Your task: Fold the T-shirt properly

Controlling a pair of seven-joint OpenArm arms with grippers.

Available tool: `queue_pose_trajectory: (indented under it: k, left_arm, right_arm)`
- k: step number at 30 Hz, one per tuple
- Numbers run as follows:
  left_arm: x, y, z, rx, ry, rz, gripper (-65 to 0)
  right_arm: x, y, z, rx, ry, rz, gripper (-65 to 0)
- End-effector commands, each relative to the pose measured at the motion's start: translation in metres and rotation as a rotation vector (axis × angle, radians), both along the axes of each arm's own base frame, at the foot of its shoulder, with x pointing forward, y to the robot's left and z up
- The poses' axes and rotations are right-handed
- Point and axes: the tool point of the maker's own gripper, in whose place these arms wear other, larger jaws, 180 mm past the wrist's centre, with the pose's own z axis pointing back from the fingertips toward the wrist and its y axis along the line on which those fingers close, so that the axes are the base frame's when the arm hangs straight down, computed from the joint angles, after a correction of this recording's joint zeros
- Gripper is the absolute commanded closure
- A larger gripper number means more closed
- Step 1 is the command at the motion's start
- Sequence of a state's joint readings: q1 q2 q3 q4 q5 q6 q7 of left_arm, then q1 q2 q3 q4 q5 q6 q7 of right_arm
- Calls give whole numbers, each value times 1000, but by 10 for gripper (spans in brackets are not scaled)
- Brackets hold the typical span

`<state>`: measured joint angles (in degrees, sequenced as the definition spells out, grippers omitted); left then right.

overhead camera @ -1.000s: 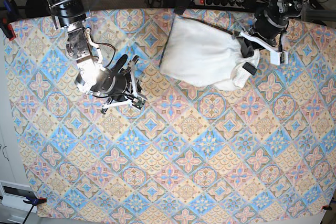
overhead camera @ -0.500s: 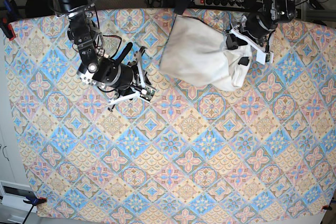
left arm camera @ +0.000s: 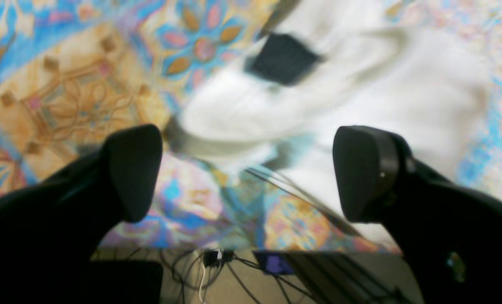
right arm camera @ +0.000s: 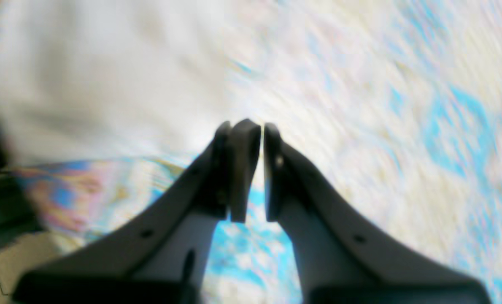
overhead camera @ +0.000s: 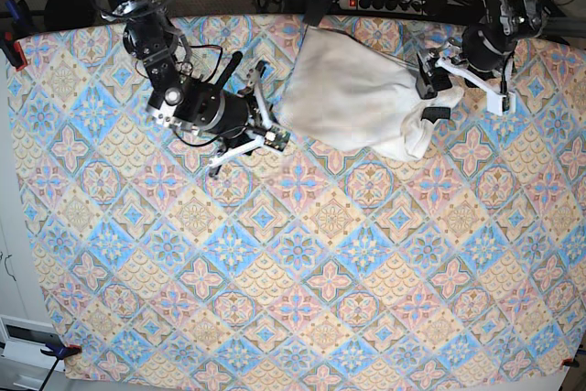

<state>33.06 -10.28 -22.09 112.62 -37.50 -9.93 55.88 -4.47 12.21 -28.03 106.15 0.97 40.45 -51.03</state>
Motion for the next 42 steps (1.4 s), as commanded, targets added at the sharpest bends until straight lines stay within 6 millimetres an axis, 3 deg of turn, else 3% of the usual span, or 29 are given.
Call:
queue_pose_trajectory:
  k: [1, 4, 6, 8, 15, 20, 26, 31, 36, 42]
  left_arm:
    - [-2, -4, 14, 8, -34, -16, -543]
    - [-15, -16, 22, -7, -31, -48, -377]
    - [-14, -23, 22, -45, -30, -61, -217]
    - [-12, -25, 24, -72, -42, -59, -113]
    - [41, -38, 44, -143, -194, -76, -118]
    - [73, -57, 5, -192, -137, -81, -118]
    - [85, -73, -46, -211, -58, -59, -118]
    - [88, -89, -64, -171, -73, -91, -118]
    - [91, -93, -65, -162, -99, -97, -118]
    - [101, -84, -43, -128, -159, -116, -121]
  right_arm:
    - [9, 3, 12, 23, -40, -3, -60]
    - [9, 3, 12, 23, -38, 0, -60]
    - [8, 5, 12, 25, -37, 4, -60]
    - [6, 8, 11, 27, -34, 13, -60]
    - [-4, 32, 12, 57, -21, 61, -60]
    - [-14, 48, 8, 72, 4, 97, -60]
    - [-37, 58, -17, 40, 82, 157, -60]
    - [-57, 53, -45, -19, 156, 199, -60]
    - [-70, 50, -62, -65, 196, 245, -60]
    - [-77, 43, -81, -105, 248, 246, -60]
